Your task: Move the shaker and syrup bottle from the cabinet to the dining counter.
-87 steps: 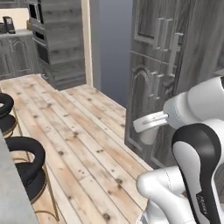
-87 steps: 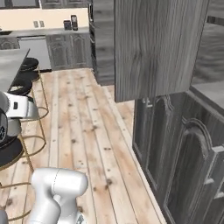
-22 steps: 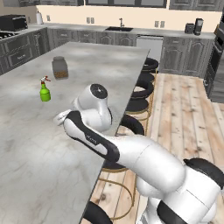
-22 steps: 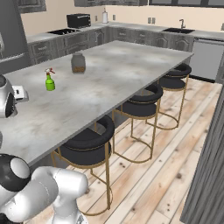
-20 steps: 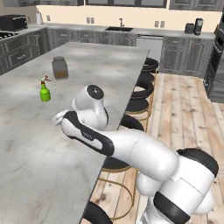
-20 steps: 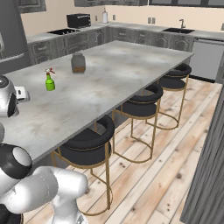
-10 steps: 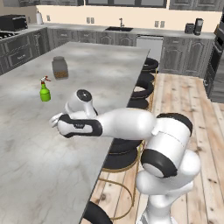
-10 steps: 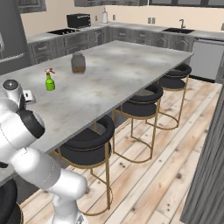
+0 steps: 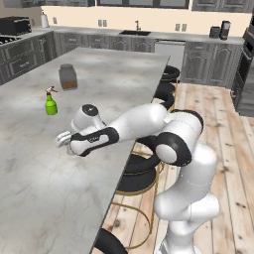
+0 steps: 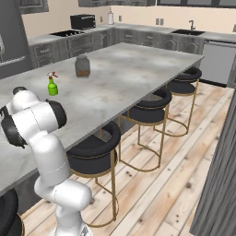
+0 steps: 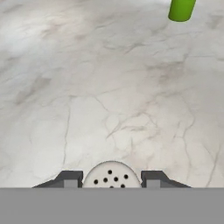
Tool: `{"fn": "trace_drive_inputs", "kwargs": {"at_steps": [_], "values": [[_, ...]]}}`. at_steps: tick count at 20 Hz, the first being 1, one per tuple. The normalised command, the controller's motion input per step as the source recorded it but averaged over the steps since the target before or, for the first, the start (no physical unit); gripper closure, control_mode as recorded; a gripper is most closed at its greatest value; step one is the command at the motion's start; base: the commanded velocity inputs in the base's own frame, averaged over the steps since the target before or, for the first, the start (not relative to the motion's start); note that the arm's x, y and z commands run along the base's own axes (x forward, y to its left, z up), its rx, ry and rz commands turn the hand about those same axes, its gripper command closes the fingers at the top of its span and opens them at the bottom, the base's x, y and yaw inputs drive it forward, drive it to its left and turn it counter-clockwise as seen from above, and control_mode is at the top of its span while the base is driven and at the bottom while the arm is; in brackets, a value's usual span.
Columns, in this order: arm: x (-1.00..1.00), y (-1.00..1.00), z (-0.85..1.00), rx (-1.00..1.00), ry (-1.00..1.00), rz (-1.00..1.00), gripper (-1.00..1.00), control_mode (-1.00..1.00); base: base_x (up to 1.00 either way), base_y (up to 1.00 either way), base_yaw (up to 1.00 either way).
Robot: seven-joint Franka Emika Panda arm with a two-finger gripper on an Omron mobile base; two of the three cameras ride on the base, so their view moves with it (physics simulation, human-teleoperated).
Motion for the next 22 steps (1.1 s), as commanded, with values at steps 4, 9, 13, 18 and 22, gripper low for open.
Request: {"fn": "trace_drive_inputs", "kwargs": {"at_steps": [4,9,13,18,22], "values": [[0.14,0.11,-0.36,-0.04,0.01,0.0,1.0,-1.0,0.0,0.0,0.0],[0.08,0.17,-0.33,-0.05,0.0,0.0,1.0,-1.0,0.0,0.0,0.0],[0.09,0.04,-0.3,-0.04,0.0,0.0,1.0,-1.0,0.0,0.0,0.0],[0.1,0.0,-0.25,-0.03,0.0,0.0,-1.0,-1.0,0.0,0.0,0.0],[0.0,0.0,-0.03,0.0,0.0,0.0,-1.0,-1.0,0.0,0.0,0.0]]}}
